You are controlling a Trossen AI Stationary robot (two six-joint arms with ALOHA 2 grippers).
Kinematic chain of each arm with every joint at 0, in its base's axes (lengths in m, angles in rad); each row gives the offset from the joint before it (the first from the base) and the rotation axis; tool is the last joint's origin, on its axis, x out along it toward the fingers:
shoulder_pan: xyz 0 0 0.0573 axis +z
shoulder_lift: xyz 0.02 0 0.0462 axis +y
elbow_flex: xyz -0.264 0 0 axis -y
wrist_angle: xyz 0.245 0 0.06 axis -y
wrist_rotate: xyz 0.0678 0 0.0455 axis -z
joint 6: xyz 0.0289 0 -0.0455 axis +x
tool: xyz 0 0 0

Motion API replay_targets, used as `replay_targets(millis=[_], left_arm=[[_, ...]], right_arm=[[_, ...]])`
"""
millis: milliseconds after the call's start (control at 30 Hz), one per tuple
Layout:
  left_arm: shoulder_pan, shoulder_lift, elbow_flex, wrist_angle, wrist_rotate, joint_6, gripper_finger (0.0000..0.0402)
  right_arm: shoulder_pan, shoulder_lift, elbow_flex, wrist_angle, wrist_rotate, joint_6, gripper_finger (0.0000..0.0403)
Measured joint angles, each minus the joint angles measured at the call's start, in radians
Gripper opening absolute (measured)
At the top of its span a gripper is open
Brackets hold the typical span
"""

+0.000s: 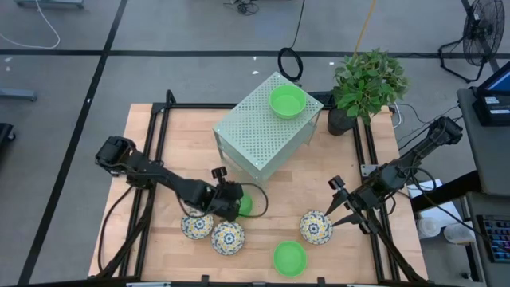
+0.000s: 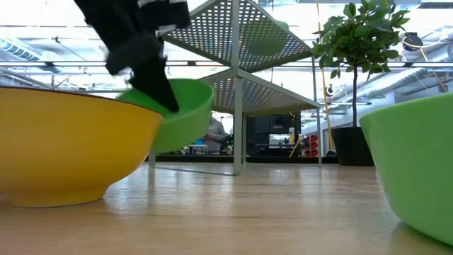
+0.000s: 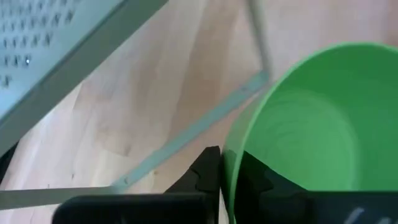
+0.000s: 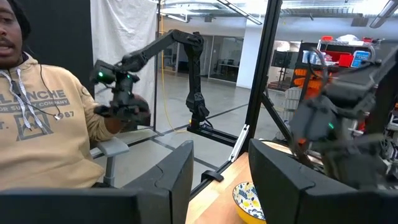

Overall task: Pick & Place Mini bowls
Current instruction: Stack the top green bowl on the green bowl on the shelf

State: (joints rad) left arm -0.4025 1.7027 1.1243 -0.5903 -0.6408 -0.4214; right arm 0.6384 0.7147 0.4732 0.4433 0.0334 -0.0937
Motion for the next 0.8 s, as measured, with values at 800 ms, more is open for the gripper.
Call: replay_targets(millis=[800], left_arm=[[-0.244, 0.046, 0.173, 0.803, -0.522, 1.063, 0.0011]], right_arm=[[-0.002, 0.122, 0.0, 0.062, 0.268, -0.022, 0.0141]])
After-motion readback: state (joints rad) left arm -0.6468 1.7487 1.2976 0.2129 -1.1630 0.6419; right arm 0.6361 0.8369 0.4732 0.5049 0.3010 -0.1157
